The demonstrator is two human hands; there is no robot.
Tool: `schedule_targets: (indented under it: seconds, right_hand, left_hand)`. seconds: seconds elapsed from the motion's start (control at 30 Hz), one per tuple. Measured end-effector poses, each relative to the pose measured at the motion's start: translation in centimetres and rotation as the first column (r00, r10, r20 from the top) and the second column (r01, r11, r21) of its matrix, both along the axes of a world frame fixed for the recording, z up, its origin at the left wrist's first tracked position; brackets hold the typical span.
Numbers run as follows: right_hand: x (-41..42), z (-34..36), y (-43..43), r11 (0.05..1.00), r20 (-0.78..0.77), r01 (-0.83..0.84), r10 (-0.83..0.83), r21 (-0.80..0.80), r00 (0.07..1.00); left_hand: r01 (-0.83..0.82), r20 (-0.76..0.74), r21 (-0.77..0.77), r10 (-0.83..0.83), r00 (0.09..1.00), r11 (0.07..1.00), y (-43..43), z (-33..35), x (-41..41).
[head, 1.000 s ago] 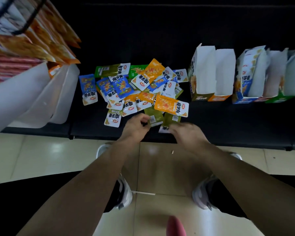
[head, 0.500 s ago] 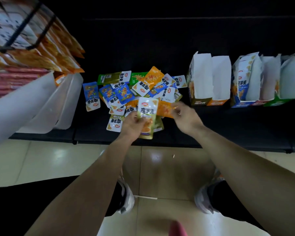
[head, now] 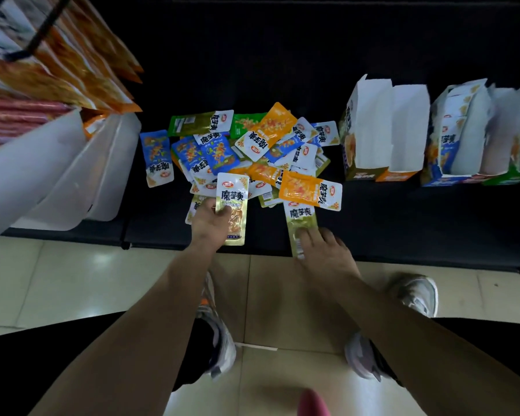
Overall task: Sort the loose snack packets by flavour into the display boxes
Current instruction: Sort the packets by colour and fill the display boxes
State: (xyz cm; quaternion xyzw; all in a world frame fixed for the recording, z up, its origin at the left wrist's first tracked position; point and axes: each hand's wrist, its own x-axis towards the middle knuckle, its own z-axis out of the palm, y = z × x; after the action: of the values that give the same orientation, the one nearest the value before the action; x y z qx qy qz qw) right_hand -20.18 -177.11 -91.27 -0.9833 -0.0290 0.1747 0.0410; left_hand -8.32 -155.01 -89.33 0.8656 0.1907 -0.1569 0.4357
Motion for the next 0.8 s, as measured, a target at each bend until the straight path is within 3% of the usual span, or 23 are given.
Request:
schedule_targets:
  seconds: [0.17,0.37,0.43,0.5,0.53,0.63,0.8]
  right_hand:
    - [0.2,-0.2,-0.2,0.991,0.04,0.118,-0.116,-0.07,0.992]
    - [-1.2,1.0,-0.7,0.993,0.031,0.042,-0.039,-0.11,0.999]
    - [-1.0,2.0,-1.2,0.995,0.01,0.089,-0.089,-0.037,0.996]
    - [-0.2,3.2,-1.6,0.961,-0.049,0.237,-0.232,0.144,0.971]
    - [0.4,3.8,-1.8,0.904,-0.111,0.345,-0.327,0.252,0.939]
    - [2.1,5.4,-2.3,0.591,-0.276,0.596,-0.545,0.544,0.792]
    - [3.5,5.4,-2.3,0.347,-0.401,0.642,-0.557,0.683,0.728]
  left_hand:
    - [0.094,-0.005,0.023,-0.094,0.996,0.995,-1.3,0.6,-1.4]
    - [0.107,-0.007,0.008,-0.107,0.994,0.994,-2.0,1.4,-2.2]
    - [0.105,-0.016,0.001,-0.105,0.994,0.994,-2.2,1.5,-2.2]
    - [0.089,-0.018,-0.017,-0.089,0.996,0.996,-2.5,1.7,-2.1]
    - [0.078,-0.018,-0.033,-0.078,0.997,0.996,-2.6,1.7,-2.1]
    - [0.05,-0.053,-0.048,-0.053,0.997,0.998,-3.0,1.9,-2.0]
    - [0.045,-0.155,-0.15,-0.069,0.985,0.988,-4.0,2.3,-2.5]
